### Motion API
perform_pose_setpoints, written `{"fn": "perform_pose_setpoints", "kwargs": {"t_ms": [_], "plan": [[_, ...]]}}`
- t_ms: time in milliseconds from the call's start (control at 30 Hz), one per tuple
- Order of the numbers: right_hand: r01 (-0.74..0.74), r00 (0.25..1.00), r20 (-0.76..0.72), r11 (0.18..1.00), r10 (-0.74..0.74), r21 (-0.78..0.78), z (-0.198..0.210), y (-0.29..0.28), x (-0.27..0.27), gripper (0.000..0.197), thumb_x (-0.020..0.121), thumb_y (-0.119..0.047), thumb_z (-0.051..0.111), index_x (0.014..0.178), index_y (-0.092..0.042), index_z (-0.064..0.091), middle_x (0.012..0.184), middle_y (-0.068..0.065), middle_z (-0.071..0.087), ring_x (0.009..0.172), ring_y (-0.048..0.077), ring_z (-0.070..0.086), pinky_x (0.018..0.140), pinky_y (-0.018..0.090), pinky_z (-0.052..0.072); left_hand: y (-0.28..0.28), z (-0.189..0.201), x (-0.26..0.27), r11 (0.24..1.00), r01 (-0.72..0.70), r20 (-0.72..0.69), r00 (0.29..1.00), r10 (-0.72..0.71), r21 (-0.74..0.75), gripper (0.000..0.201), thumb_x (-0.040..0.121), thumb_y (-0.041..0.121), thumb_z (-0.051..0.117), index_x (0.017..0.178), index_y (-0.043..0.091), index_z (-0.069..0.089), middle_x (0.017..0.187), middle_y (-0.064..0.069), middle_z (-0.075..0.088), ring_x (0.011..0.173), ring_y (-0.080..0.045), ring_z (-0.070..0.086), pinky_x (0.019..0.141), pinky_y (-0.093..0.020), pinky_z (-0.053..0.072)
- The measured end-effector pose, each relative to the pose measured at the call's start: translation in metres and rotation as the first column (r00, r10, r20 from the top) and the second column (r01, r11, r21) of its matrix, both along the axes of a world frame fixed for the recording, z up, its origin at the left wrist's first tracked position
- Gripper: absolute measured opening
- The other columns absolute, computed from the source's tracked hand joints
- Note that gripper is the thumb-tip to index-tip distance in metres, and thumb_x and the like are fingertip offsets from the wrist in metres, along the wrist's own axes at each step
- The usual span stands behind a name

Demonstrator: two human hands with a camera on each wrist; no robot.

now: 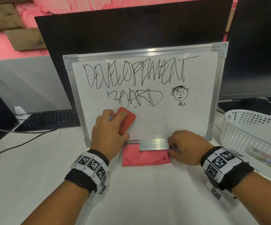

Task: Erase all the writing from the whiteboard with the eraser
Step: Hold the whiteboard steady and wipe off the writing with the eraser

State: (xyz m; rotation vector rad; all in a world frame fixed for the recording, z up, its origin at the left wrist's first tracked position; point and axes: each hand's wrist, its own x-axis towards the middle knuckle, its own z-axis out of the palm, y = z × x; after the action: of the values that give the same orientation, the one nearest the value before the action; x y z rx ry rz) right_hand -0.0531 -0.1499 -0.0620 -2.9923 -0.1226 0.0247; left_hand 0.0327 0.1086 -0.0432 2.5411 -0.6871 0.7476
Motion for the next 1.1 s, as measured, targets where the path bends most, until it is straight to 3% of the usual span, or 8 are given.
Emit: {"fn": "perform_pose_setpoints", "kwargs": {"t_ms": [167,300,467,633,800,933,1100], "plan": [[0.004,1.0,0.007,1.0,-0.004,0.017,0.0,0.0,0.0,0.021,0.085,-0.051,0.056,0.085,-0.03,0.06,0.089,-0.008,0.051,0.085,0.018,0.056,0.073,0.033,0.051,-0.009,0.004,0.003,0.991,-0.07,-0.018,0.998,0.068,-0.118,0.05,0.075,0.033,0.07,0.122,0.029,0.053,0.115,-0.003,0.042,0.092,-0.028,0.05,0.072,-0.036,0.047],[-0.001,1.0,0.007,1.0,0.001,0.019,0.0,-0.001,0.0,0.022,0.085,-0.051,0.056,0.085,-0.029,0.059,0.089,-0.009,0.05,0.085,0.017,0.055,0.073,0.033,0.051,-0.02,0.001,-0.005,1.0,-0.008,-0.033,0.999,0.008,-0.006,0.049,0.074,0.033,0.07,0.12,0.029,0.055,0.115,-0.003,0.043,0.092,-0.029,0.05,0.073,-0.039,0.049],[-0.003,1.0,0.016,1.0,0.003,0.018,0.001,0.0,0.0,0.025,0.086,-0.051,0.058,0.089,-0.026,0.065,0.091,-0.007,0.053,0.084,0.017,0.056,0.074,0.035,0.053,-0.013,0.007,0.004,0.984,-0.076,-0.017,0.997,0.074,-0.161,0.054,0.075,0.033,0.071,0.125,0.03,0.051,0.116,-0.005,0.042,0.094,-0.03,0.053,0.074,-0.042,0.053],[-0.01,1.0,0.026,1.0,0.009,0.018,-0.001,-0.002,0.001,0.022,0.085,-0.052,0.058,0.083,-0.03,0.058,0.089,-0.008,0.051,0.084,0.017,0.056,0.071,0.033,0.051,-0.015,0.001,-0.002,1.0,0.01,-0.006,1.0,-0.01,0.018,0.05,0.073,0.032,0.071,0.12,0.03,0.056,0.115,-0.003,0.045,0.09,-0.028,0.049,0.072,-0.043,0.053],[-0.01,1.0,0.028,1.0,0.01,0.022,0.0,-0.001,0.002,0.02,0.085,-0.052,0.058,0.082,-0.032,0.055,0.088,-0.009,0.051,0.084,0.017,0.056,0.072,0.033,0.052,-0.01,0.002,0.007,0.997,-0.037,0.033,0.999,0.04,-0.068,0.051,0.075,0.032,0.071,0.123,0.027,0.055,0.116,-0.007,0.046,0.092,-0.03,0.05,0.073,-0.042,0.051],[0.001,1.0,0.028,1.0,-0.001,0.013,-0.001,-0.001,0.001,0.024,0.085,-0.052,0.059,0.088,-0.029,0.062,0.091,-0.007,0.053,0.086,0.018,0.056,0.075,0.035,0.054,-0.019,-0.005,0.001,0.99,0.087,0.029,0.995,-0.091,0.11,0.053,0.073,0.03,0.072,0.122,0.032,0.053,0.12,-0.006,0.049,0.091,-0.03,0.05,0.072,-0.047,0.053],[-0.005,0.999,0.038,1.0,0.004,0.025,-0.001,0.0,0.0,0.021,0.086,-0.051,0.059,0.084,-0.03,0.06,0.089,-0.008,0.052,0.085,0.016,0.054,0.074,0.033,0.052,-0.018,0.001,0.007,0.997,0.005,0.066,0.998,0.0,-0.077,0.049,0.076,0.028,0.073,0.123,0.027,0.058,0.123,-0.007,0.049,0.094,-0.029,0.049,0.075,-0.042,0.05]]}}
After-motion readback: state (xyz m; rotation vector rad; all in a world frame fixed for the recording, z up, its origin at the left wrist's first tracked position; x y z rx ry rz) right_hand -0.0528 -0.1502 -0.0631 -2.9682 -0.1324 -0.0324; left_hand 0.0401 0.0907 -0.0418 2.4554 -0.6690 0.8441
